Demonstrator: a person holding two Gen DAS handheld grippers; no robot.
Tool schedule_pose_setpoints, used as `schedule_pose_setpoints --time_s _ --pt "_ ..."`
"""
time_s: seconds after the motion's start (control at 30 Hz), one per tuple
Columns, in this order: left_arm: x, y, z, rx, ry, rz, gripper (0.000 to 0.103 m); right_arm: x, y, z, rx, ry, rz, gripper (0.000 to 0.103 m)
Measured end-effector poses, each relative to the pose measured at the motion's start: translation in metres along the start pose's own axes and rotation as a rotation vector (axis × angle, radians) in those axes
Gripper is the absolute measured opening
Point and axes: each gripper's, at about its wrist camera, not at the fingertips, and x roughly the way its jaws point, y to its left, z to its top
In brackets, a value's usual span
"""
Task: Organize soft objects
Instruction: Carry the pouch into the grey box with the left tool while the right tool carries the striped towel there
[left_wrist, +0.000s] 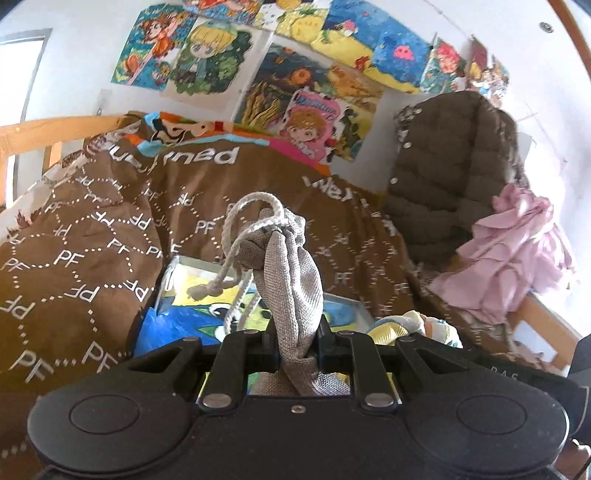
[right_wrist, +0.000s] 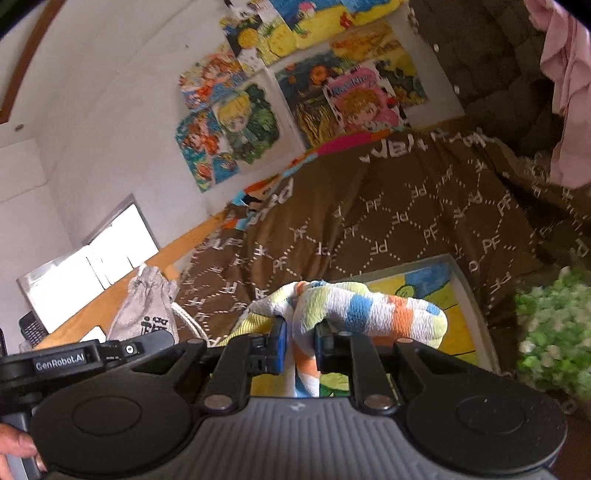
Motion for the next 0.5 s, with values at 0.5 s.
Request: schedule_pose_setpoints --time_s 0.5 --pt "0.079 0.089 -0.004 -0.181 0.089 0.089 0.019 0.084 -0.005 -0.018 0.025 0.148 -0.060 0.019"
